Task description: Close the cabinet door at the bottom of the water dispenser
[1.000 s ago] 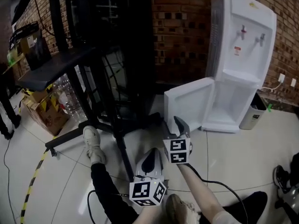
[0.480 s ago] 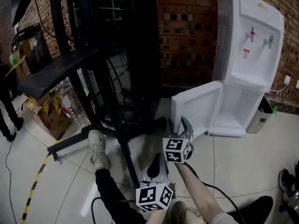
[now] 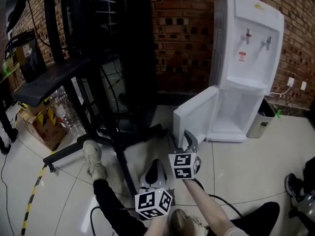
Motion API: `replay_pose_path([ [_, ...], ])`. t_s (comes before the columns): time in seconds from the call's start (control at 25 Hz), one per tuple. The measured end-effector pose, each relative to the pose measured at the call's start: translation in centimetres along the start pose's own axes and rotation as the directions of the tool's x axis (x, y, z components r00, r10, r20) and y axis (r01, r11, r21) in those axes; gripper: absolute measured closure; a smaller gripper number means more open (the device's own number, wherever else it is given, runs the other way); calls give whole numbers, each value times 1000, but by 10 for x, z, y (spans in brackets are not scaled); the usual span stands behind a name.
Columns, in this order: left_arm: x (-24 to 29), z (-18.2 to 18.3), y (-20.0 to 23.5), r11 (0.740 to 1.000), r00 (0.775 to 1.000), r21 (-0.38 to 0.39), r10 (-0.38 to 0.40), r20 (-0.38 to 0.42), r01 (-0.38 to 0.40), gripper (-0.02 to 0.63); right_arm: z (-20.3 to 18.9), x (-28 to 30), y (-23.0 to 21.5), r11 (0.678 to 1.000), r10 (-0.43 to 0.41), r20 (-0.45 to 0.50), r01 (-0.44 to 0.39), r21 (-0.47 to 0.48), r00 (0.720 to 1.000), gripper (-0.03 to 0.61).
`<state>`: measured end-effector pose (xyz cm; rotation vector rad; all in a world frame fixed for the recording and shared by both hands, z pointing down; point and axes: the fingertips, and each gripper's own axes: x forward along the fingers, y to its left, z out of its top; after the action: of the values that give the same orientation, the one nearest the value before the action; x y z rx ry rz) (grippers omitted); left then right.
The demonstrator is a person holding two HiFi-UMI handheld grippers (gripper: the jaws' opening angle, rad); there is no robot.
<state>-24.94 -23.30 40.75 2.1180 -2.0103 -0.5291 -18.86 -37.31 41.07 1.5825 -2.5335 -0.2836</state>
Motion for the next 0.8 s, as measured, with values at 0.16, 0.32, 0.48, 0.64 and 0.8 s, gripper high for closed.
replay_pose_path([
  [0.16,4,-8,-5,999,1000,32,2,-23,-1,603,-4,-26,-12,1000,-28,-37,29,2,999,359],
  [0.32,5,-16,-18,997,998,65,-36,-53,40,603,-9,-60,-30,997,-81,-34,81,-11,996,359],
  [0.48,12,-27,-30,992,993,84,-84,-80,91,603,-19,-91,-55,995,-97,-58,98,10,994,367],
  [0.64,21,-28,-42,991,992,77,-102,-69,108,603,-26,-115,-78,994,-112,-95,111,-11,989,368],
  [0.8,29,-31,-69,978,983,111,-171,-71,178,603,-30,-138,-108,983,-182,-124,179,-36,975,380],
])
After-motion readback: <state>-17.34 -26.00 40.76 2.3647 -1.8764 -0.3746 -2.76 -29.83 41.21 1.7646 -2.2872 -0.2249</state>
